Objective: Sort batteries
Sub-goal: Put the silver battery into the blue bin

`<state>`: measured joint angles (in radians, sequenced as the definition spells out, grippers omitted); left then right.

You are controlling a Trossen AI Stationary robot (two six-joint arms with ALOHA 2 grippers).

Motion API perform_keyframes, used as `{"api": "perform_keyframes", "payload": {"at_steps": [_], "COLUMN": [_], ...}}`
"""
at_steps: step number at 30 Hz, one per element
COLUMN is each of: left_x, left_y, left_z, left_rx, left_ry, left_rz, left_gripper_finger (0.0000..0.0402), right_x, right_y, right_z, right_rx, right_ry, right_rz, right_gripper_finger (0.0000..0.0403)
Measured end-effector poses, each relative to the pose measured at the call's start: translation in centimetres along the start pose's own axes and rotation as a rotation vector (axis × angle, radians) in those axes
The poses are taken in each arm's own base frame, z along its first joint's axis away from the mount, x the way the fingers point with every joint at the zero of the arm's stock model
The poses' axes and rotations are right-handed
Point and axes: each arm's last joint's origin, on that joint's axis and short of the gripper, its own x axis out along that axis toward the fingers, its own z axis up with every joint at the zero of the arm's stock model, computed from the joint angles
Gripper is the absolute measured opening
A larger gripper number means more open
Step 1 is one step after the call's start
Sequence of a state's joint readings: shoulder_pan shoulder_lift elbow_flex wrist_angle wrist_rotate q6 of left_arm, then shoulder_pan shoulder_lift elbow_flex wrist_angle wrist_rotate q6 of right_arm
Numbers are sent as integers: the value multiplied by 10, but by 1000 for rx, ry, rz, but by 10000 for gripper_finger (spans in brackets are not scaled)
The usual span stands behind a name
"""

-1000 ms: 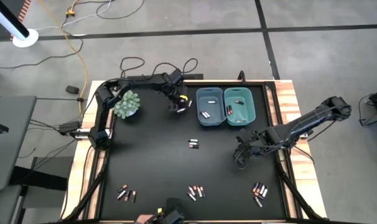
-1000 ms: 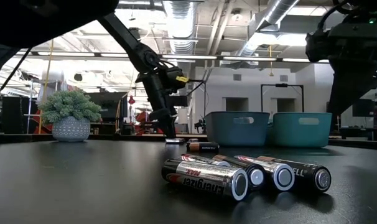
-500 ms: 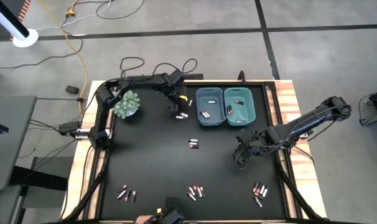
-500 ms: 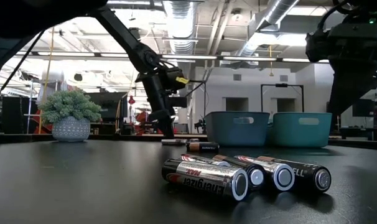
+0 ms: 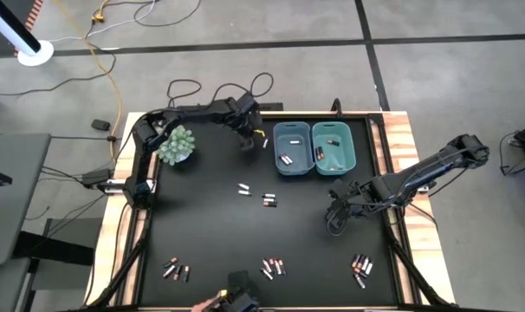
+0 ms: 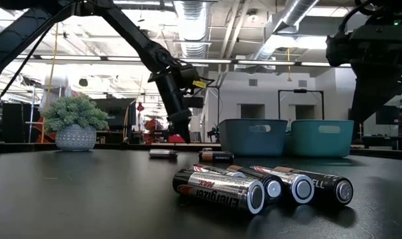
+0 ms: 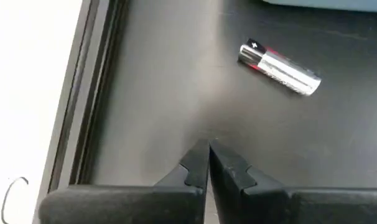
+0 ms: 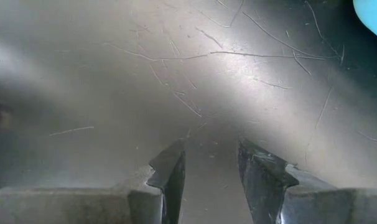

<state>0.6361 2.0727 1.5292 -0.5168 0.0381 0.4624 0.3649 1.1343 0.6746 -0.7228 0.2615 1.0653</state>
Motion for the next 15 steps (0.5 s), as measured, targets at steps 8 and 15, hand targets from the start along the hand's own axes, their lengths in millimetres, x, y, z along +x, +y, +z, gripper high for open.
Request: {"api": "perform_keyframes", "payload": {"at_steps": [8, 15], "left_x": [-5, -27], "left_y": [-4, -14], "left_z": [7, 14], "left_rx": [-44, -111], "left_ry": [12, 157], "left_rz": [-12, -68], "left_gripper_finger": [114, 161], "right_x": [0, 0], "right_y": [0, 0], "right_z": [0, 0], "right_rx": [-1, -2], "right_ry": [1, 1], "right_rz": [-3, -3], "right_gripper_finger": [163, 163]}}
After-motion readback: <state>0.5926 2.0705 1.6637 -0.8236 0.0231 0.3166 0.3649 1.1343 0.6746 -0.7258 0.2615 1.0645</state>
